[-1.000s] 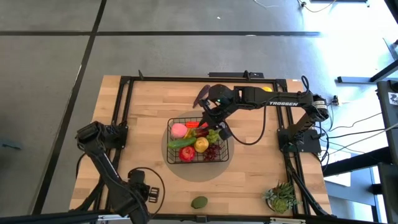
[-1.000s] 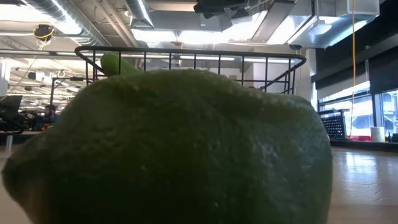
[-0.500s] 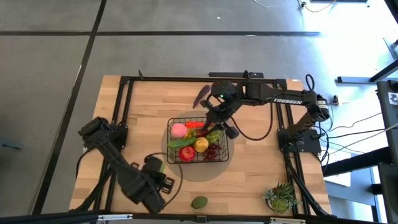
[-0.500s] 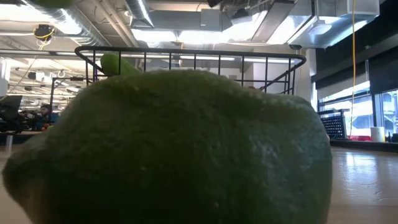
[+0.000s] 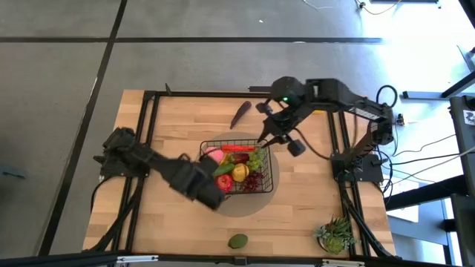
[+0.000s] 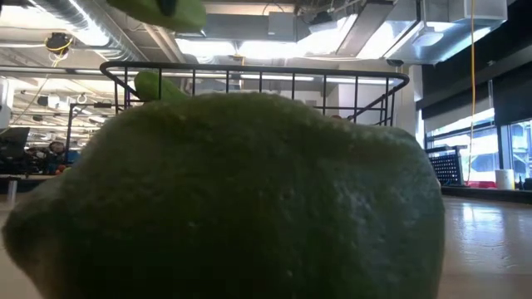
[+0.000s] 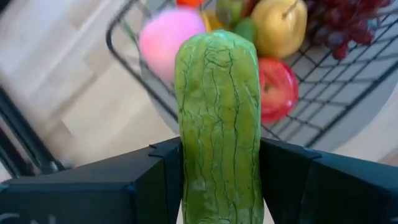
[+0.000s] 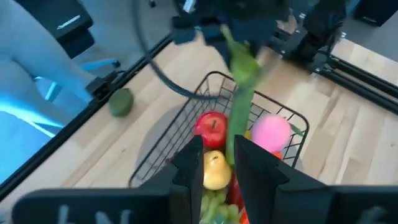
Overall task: Build produce basket
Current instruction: Put the green cucumber into the black wire basket
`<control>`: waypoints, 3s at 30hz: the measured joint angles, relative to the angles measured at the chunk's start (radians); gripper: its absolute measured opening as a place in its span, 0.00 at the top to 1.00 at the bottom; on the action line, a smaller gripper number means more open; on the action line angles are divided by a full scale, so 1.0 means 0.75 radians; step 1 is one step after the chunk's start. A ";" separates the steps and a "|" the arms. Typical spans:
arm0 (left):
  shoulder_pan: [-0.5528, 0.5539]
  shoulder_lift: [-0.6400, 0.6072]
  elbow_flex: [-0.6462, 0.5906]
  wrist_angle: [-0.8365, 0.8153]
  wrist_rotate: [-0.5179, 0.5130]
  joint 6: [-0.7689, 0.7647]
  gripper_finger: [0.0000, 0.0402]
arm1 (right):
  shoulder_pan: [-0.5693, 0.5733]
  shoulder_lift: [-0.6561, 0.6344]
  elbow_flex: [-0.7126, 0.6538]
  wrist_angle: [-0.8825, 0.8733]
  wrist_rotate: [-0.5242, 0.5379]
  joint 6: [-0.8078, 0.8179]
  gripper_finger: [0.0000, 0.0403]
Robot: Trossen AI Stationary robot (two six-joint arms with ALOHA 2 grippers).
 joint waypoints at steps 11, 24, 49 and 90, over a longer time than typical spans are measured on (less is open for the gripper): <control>0.358 -0.011 0.000 0.400 0.142 0.900 0.63 | 0.001 0.000 0.188 -0.297 0.000 -0.007 0.79; 0.610 0.065 -0.002 0.536 0.710 1.521 0.63 | 0.000 -0.055 0.228 -0.448 -0.007 0.153 0.79; 0.551 0.404 -0.002 0.418 1.259 1.662 0.63 | 0.001 -0.171 0.228 -0.308 0.000 0.259 0.79; 0.533 0.403 -0.003 0.534 1.209 1.723 0.60 | 0.001 -0.171 0.226 -0.312 0.000 0.248 0.79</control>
